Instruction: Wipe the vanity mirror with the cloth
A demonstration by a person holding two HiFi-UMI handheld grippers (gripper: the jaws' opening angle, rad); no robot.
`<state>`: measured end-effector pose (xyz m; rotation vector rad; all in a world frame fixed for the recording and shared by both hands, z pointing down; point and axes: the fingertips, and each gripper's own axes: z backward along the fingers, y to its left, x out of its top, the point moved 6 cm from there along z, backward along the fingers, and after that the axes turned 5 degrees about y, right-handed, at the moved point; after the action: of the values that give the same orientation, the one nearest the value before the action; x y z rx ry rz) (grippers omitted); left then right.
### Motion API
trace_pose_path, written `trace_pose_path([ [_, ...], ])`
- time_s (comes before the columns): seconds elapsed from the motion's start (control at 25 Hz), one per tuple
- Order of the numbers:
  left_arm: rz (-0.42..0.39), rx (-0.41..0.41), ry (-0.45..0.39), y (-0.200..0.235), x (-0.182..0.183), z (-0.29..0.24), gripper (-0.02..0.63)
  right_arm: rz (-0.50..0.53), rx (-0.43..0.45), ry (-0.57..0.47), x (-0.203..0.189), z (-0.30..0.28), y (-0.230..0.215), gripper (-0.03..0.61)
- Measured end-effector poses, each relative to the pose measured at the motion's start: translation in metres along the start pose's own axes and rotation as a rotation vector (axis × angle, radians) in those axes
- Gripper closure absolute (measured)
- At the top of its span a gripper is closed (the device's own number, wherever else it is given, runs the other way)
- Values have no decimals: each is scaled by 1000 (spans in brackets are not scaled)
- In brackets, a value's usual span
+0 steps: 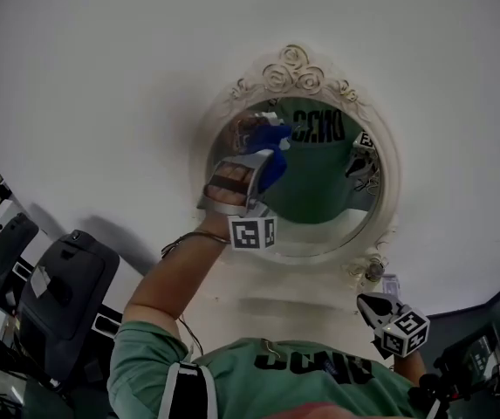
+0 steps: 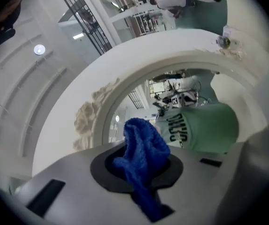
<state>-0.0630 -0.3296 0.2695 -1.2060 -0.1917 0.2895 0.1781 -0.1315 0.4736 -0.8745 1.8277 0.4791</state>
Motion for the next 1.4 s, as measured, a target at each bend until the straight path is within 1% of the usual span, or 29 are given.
trace_pose_path([
  [0.08,-24,-15,84,-5,-46,7,561,13,7,12,7,-6,8,567],
  [0.16,-50,-33,150,-12,-83,11,561,27,14,20,15,-11,14,568],
  [0.2,-58,-41,172,-15,-97,13,561,34,17,24,18,-14,17,567],
  [0.28,-68,-51,185,-22,-113,14,561,47,21,36,22,-19,22,568],
  [0.44,-71,-65,181,-32,-116,8,561,60,21,49,25,-24,28,568],
  [0.6,-32,-57,177,-32,-113,5,561,61,13,56,25,-22,30,568],
  [0.68,-17,-60,167,-33,-105,4,561,49,7,62,21,-19,26,568],
  [0.76,-19,-61,131,-34,-84,-1,561,45,1,61,16,-17,21,568],
  [0.84,-25,-57,80,-34,-54,-9,561,39,-6,52,15,-14,18,568],
  [1.0,-30,-38,-12,-34,16,-27,563,17,-24,34,4,-5,7,567],
  [1.12,-25,-35,-82,-36,75,-40,563,-4,-37,31,-19,6,-6,568],
  [1.28,-48,-26,-192,-35,161,-47,563,-57,-92,7,-35,39,-15,568],
  [1.36,-67,-29,-231,-39,193,-50,563,-84,-126,-14,-36,52,-18,568],
  [1.4,-72,-33,-240,-42,203,-51,563,-94,-139,-23,-37,57,-20,568],
])
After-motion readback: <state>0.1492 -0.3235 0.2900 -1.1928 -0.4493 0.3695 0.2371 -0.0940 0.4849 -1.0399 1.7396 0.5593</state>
